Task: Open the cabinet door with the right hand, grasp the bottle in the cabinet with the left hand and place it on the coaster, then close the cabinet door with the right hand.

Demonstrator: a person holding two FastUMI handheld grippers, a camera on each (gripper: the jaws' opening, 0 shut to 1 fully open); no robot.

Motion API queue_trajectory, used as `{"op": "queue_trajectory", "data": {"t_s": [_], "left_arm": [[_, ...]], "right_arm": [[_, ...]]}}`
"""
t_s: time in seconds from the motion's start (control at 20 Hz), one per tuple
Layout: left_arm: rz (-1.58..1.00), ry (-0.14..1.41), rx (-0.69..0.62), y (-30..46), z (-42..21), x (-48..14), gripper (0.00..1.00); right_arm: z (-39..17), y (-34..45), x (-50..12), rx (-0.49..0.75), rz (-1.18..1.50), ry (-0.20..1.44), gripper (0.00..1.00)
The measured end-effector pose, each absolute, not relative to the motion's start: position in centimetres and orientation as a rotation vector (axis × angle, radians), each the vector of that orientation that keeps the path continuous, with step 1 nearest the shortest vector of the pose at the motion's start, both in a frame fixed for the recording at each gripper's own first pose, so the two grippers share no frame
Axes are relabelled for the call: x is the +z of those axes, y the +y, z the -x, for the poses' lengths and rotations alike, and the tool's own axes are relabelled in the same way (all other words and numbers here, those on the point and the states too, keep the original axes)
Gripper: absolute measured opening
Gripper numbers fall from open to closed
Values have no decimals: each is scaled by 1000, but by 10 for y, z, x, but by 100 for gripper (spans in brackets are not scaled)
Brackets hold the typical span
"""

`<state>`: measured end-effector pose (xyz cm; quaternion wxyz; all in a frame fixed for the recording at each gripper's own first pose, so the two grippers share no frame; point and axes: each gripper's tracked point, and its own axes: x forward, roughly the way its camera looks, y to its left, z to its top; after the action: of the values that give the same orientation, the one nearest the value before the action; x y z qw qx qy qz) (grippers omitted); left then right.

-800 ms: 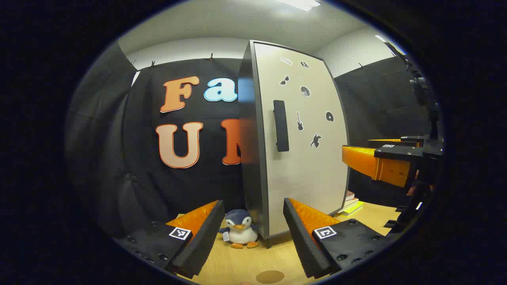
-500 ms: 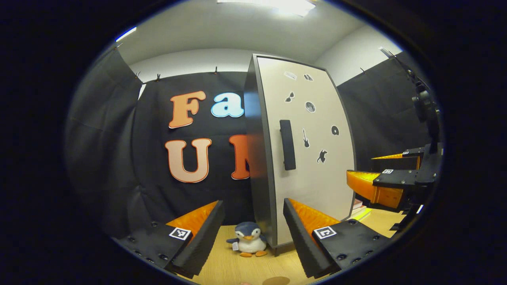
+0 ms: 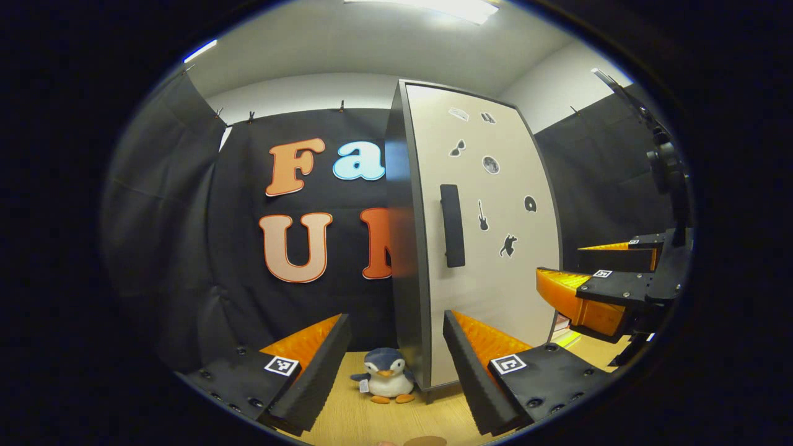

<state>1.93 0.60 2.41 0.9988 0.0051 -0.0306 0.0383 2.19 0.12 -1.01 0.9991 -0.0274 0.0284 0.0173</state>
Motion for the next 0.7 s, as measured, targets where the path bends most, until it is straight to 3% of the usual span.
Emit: {"op": "queue_trajectory", "data": {"t_s": [0.2,0.7], "left_arm": [[20,-48,100,21,-28,24,99],[19,-25,199,72,-41,32,97]], "right_arm": [[-42,13,-9,48,57,72,95],[-117,74,20,129,70,38,94]]}}
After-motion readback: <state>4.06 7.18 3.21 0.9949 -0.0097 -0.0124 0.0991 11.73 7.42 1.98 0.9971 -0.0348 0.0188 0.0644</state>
